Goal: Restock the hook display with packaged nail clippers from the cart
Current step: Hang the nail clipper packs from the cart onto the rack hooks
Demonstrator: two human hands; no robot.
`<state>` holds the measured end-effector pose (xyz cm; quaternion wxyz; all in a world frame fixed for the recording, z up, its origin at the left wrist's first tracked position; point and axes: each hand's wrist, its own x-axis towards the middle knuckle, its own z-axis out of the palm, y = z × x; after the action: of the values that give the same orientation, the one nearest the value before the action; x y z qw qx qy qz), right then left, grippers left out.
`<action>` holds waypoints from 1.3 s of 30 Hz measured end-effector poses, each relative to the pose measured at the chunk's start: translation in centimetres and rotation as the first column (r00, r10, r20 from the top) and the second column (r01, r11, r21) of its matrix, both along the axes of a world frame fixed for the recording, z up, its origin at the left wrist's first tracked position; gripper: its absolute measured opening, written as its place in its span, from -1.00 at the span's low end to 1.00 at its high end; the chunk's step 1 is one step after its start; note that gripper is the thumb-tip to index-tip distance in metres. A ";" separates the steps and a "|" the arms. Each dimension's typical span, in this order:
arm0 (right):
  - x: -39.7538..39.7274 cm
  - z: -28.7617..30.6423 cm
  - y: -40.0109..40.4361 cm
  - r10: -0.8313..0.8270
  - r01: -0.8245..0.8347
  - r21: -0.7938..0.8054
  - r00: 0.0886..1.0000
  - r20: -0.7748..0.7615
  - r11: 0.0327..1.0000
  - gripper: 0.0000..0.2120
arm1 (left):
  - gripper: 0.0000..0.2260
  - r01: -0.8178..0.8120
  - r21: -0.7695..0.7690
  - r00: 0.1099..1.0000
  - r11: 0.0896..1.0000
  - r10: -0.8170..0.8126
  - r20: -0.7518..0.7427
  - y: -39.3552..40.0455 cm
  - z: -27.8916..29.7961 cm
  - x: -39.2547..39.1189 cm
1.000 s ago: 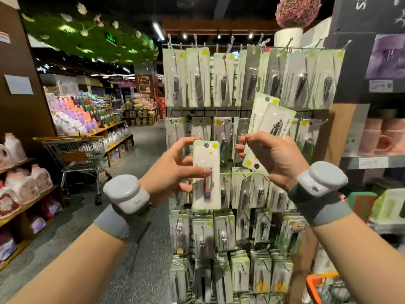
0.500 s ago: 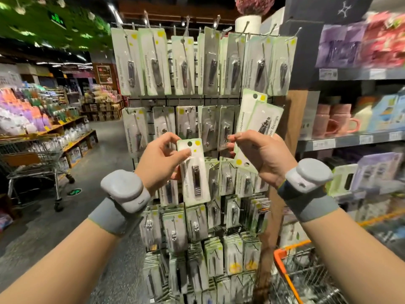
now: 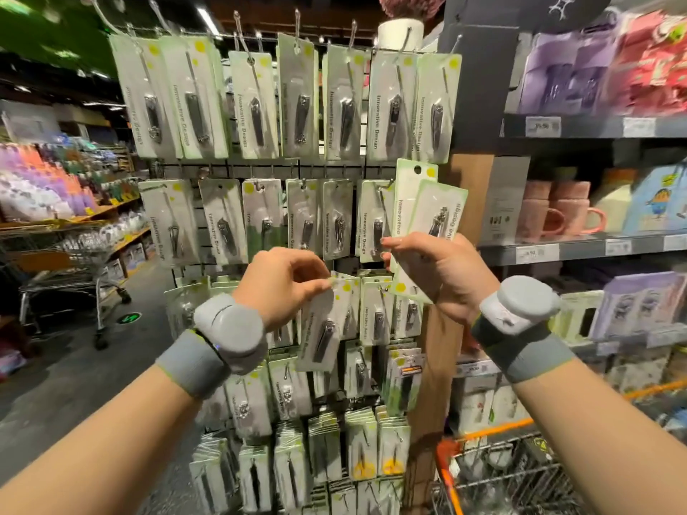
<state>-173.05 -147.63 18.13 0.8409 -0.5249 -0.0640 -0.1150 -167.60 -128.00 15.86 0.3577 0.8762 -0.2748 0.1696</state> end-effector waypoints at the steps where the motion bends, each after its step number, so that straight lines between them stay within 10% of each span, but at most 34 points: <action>1: 0.1 0.0 0.0 0.008 -0.008 0.002 1.000 -0.004 1.000 -0.89 | -0.94 -0.013 0.043 1.000 0.999 0.012 0.010 -0.1 -0.2 0.1; 39: 4.5 -0.9 -2.2 0.038 -0.046 -0.137 0.997 -0.059 0.990 -0.73 | -0.84 -0.232 0.455 0.973 0.860 0.200 0.118 -3.0 -1.9 5.2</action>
<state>-168.57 -149.81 17.28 0.8064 -0.5833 -0.0590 -0.0775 -162.37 -131.03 13.94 0.1066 0.9554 -0.2192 0.1667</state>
